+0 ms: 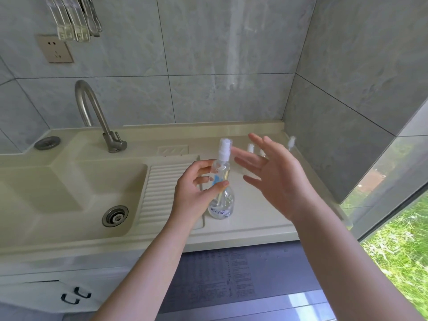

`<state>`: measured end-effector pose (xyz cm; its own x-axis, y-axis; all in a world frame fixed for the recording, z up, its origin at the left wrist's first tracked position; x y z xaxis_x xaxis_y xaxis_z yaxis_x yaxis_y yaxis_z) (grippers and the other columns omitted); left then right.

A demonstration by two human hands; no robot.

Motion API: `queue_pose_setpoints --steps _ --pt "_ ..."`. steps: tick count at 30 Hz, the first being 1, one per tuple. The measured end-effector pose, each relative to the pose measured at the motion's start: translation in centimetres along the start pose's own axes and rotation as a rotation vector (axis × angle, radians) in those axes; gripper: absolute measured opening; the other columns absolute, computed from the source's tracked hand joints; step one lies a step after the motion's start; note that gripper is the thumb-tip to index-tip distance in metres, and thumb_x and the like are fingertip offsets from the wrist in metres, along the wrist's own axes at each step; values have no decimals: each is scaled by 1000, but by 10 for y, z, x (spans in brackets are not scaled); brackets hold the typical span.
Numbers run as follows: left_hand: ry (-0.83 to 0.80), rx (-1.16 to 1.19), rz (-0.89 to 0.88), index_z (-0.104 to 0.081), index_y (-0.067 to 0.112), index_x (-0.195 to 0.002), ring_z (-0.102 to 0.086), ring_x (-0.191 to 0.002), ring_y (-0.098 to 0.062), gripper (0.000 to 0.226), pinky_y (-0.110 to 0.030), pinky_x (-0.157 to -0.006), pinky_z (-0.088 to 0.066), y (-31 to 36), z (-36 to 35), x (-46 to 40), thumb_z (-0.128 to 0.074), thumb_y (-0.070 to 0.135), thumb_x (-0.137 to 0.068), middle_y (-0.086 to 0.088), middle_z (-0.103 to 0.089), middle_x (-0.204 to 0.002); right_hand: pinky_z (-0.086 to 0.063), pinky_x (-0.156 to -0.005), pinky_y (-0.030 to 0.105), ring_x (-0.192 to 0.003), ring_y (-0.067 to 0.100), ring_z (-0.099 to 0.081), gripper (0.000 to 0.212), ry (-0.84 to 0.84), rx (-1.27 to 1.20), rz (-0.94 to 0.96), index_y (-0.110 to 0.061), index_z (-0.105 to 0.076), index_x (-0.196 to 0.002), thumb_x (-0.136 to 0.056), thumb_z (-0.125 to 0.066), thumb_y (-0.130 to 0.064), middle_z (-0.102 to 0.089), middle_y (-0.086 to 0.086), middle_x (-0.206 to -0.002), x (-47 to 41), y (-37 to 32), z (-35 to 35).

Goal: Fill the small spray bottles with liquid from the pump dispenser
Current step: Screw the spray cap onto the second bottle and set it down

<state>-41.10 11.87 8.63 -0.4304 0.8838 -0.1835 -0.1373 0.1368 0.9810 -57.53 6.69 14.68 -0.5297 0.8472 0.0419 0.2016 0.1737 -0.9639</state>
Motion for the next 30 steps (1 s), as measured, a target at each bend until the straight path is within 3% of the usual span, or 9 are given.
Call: queue_pose_setpoints --steps 4,8,11,13,15,19,24,27,30 --pt "2 25 21 -67 18 -109 -67 -101 -15 41 -47 -94 -53 1 4 0 -85 8 -73 5 -72 -108 -30 -117 51 -121 18 -62 42 80 68 64 -29 -49 -140 -101 -44 -43 -76 8 -105 1 2 5" --pt "-22 22 27 -67 17 -110 -66 -101 -17 42 -49 -93 -53 2 2 1 -85 8 -73 3 -72 -109 -22 -121 42 -139 3 -42 65 -60 166 54 -50 -40 -145 -82 -57 -56 -56 -13 -144 -1 9 -14" --pt "36 26 28 -66 21 -109 -67 -101 -22 44 -56 -90 -53 0 8 1 -87 17 -71 4 -72 -109 -15 -123 45 -145 1 -32 34 -167 190 45 -64 -56 -123 -90 -50 -57 -41 -9 -156 6 4 -19" --pt "58 -1 16 -66 24 -107 -67 -100 -20 43 -55 -90 -53 0 13 0 -87 18 -71 7 -72 -108 -19 -121 49 -141 7 -42 37 -128 144 68 -48 -50 -138 -104 -38 -44 -60 2 -141 8 3 -12" --pt "43 0 25 -66 25 -107 -67 -100 -19 43 -54 -90 -54 1 12 0 -87 17 -71 8 -71 -108 -27 -119 50 -131 10 -54 41 -18 128 103 -35 -42 -145 -104 -45 -36 -70 2 -125 7 1 -9" --pt "-5 59 39 -65 16 -112 -69 -99 -22 44 -56 -88 -54 5 3 5 -85 11 -73 0 -71 -111 -24 -121 45 -135 0 -46 61 -44 298 104 -51 -36 -147 -92 -61 -39 -62 -19 -134 4 1 -18" --pt "37 49 53 -65 21 -108 -68 -96 -15 42 -56 -89 -53 3 10 2 -87 15 -72 5 -71 -108 -30 -118 45 -127 9 -57 41 27 213 173 -34 -46 -140 -101 -52 -23 -76 2 -108 13 -12 -14" --pt "9 53 50 -66 21 -108 -67 -98 -20 42 -58 -89 -53 4 8 2 -86 14 -73 4 -71 -110 -31 -118 43 -123 -1 -56 51 69 325 154 -44 -44 -143 -99 -58 -24 -69 -13 -126 6 -9 -13" --pt "1 45 29 -66 21 -109 -67 -99 -19 41 -53 -92 -53 7 5 3 -86 14 -73 5 -71 -110 -28 -119 42 -133 4 -49 62 -38 314 64 -54 -43 -140 -84 -65 -40 -65 -17 -130 3 -1 -16"
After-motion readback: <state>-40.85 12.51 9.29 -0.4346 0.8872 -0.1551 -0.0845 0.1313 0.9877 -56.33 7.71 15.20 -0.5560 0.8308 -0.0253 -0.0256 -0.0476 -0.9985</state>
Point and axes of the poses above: each hand's wrist, its own x-axis away from the middle knuckle, its own z-axis out of the back of the hand, y = z × x, the point moved 3 cm from there along -x, towards the middle knuckle
